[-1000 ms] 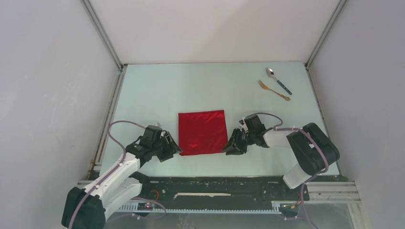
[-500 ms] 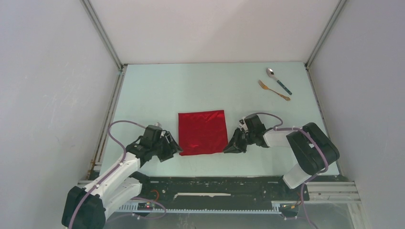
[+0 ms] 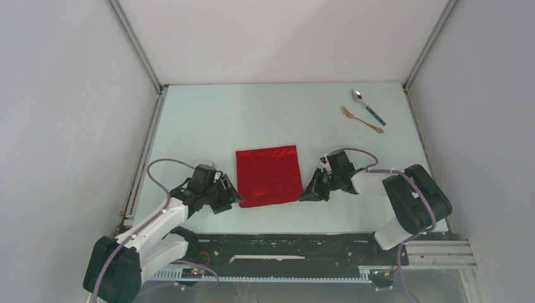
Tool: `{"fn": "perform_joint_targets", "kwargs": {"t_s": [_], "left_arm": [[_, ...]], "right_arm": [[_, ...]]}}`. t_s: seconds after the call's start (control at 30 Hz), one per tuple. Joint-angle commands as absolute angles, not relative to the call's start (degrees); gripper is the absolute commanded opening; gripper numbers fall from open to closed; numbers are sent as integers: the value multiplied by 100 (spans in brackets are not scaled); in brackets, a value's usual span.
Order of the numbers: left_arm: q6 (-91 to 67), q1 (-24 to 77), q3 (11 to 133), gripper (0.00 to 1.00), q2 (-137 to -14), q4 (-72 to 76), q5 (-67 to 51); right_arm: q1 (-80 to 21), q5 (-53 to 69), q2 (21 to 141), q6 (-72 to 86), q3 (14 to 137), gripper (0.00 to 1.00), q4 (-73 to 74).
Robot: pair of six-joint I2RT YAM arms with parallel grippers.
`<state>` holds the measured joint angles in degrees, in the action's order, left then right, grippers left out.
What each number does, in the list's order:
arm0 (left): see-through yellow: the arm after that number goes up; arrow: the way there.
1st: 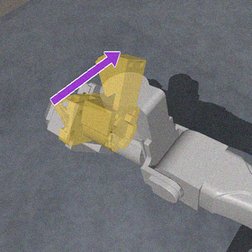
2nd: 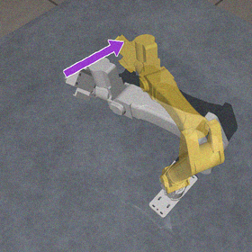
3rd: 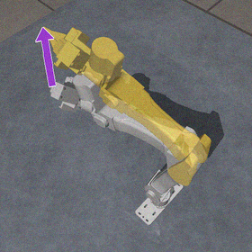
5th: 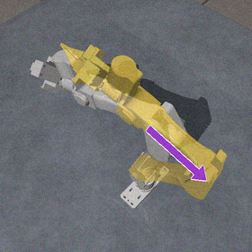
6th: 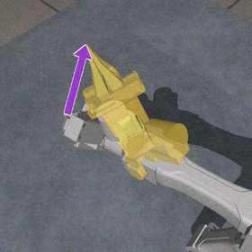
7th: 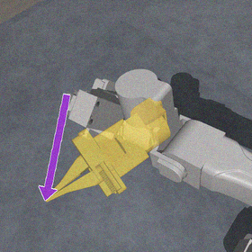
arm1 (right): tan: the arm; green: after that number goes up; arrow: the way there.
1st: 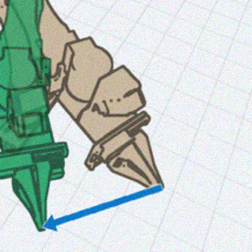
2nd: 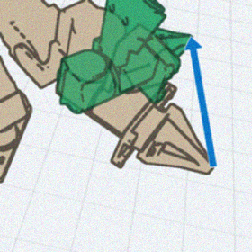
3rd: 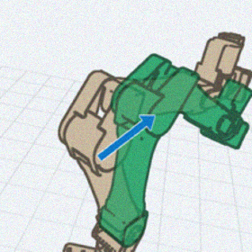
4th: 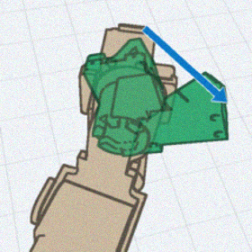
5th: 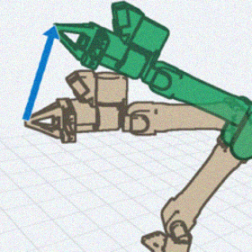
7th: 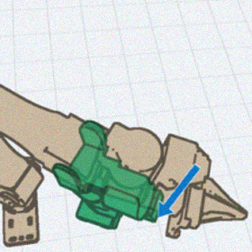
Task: Fold the napkin into a case and place the utensils inside
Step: Smooth out the square-folded napkin at the center of the board.
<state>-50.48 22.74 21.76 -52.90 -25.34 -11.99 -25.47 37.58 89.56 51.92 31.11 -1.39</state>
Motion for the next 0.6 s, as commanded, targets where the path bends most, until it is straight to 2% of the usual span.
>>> {"fn": "perform_joint_targets", "kwargs": {"t_s": [0.0, 0.2, 0.57], "left_arm": [[-4916, 2268, 2341, 62, -5434, -2288, -1345], [-4934, 2334, 2400, 51, -5619, -2162, -1484], [-5268, 2605, 2267, 40, -5814, -1858, -1551]], "right_arm": [[-2479, 3789, 8862, 4982, 3101, 4, -124], [-2526, 3845, 8936, 5006, 3094, 2, -219], [-2540, 3867, 8913, 5053, 3094, 0, -290]]}}
